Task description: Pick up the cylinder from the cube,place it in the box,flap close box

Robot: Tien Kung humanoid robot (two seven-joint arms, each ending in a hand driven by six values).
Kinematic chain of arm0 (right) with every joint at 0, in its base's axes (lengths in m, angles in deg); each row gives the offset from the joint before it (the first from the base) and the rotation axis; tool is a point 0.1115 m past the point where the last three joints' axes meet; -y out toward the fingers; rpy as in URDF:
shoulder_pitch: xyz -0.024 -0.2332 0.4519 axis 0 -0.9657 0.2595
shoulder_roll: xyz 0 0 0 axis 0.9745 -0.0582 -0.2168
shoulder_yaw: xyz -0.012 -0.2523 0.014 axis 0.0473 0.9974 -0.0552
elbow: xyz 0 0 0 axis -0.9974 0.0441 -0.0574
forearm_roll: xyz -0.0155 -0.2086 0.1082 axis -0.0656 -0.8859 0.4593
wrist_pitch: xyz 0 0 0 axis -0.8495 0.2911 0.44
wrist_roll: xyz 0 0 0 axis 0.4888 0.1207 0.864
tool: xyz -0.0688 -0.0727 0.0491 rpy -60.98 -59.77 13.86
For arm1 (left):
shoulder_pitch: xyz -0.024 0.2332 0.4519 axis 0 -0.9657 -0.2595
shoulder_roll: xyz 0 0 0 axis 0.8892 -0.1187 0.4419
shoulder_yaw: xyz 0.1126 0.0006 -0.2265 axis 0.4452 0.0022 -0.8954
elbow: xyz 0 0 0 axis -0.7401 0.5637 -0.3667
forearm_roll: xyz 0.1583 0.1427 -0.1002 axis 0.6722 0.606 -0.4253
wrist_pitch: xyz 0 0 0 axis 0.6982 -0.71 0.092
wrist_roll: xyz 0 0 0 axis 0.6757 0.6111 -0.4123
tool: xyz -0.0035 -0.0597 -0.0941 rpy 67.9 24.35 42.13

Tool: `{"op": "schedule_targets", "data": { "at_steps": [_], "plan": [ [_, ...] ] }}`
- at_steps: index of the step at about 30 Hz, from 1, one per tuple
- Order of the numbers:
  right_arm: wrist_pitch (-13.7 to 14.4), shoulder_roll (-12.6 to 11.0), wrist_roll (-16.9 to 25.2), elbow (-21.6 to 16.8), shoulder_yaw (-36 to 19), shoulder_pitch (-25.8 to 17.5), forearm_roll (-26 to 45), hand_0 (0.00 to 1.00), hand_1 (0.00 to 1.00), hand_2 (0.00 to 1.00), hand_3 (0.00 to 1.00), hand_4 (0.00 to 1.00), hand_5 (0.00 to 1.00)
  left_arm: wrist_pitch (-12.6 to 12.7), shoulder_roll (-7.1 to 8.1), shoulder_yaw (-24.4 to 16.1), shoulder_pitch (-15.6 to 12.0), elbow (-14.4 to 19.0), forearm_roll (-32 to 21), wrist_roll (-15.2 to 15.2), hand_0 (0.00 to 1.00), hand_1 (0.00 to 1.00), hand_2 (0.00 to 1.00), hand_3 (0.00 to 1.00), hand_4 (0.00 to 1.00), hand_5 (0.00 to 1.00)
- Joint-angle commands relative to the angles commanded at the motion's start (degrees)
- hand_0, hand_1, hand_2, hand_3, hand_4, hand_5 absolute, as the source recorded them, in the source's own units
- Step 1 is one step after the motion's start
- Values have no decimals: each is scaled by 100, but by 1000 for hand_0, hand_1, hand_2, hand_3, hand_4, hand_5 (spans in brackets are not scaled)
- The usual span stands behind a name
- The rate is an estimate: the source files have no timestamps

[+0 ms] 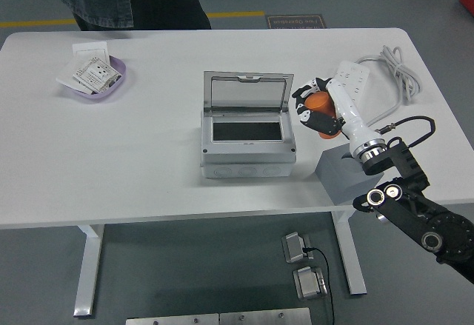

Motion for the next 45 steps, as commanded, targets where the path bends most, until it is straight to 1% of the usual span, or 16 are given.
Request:
{"op": "schedule_targets", "data": {
  "at_steps": [5, 6, 7, 11, 12, 17, 18, 22, 27, 32, 36, 38, 45],
  "plan": [
    [-115, 65, -502, 148, 550, 463, -736, 298, 169, 274, 234, 2, 2, 6, 14, 121, -17, -21, -122, -6, 627, 647, 609, 624, 659, 173],
    [-144, 98, -623, 219, 684, 581, -904, 235, 157, 259, 228, 2, 2, 7, 20, 143, -19, -25, -145, -8, 627, 647, 610, 624, 659, 175],
    [-170, 121, -699, 266, 766, 654, -998, 235, 157, 259, 228, 2, 2, 8, 23, 155, -20, -27, -159, -9, 627, 647, 610, 624, 659, 175],
    [-301, 305, -1021, 585, 1218, 1089, -1458, 235, 157, 259, 228, 2, 2, 9, 37, 217, -12, -34, -225, -13, 627, 647, 610, 624, 659, 175],
    [-325, 371, -1064, 687, 1335, 1204, -1522, 54, 125, 240, 251, 2, 2, 9, 38, 233, -9, -34, -241, -13, 628, 648, 611, 624, 662, 185],
    [-442, 683, -1193, 1089, 1825, 1634, -1659, 54, 125, 240, 251, 2, 2, 5, 38, 308, 4, -35, -308, -14, 628, 648, 611, 624, 662, 185],
    [-457, 724, -1205, 1129, 1893, 1683, -1662, 17, 93, 216, 236, 2, 2, 5, 41, 322, 5, -36, -321, -14, 628, 648, 610, 625, 662, 185],
    [-488, 889, -1231, 1239, 2117, 1854, -1637, 17, 93, 216, 236, 2, 2, 5, 49, 417, 0, -45, -402, -12, 628, 648, 610, 625, 662, 185],
    [-463, 1099, -1180, 1402, 2336, 2036, -1540, 8, 88, 211, 234, 2, 2, 5, 47, 507, 5, -49, -470, -13, 628, 647, 611, 625, 662, 187],
    [-413, 1233, -1091, 1594, 2520, 2208, -1390, 13, 89, 212, 237, 2, 2, 5, 39, 544, 36, -41, -476, -15, 628, 648, 610, 624, 661, 189],
    [-376, 1280, -1004, 1733, 2652, 2315, -1276, 13, 89, 213, 238, 2, 2, 5, 40, 549, 52, -32, -458, -14, 628, 648, 610, 623, 660, 189],
    [-400, 1279, -942, 1793, 2697, 2351, -1224, 13, 89, 213, 238, 2, 2, 4, 40, 548, 58, -29, -446, -13, 628, 648, 610, 623, 660, 189],
    [-680, 1185, -642, 2040, 2730, 2430, -1083, 13, 89, 213, 238, 2, 2, 2, 42, 486, 67, -14, -366, -11, 628, 649, 610, 623, 659, 189]
  ]
}}
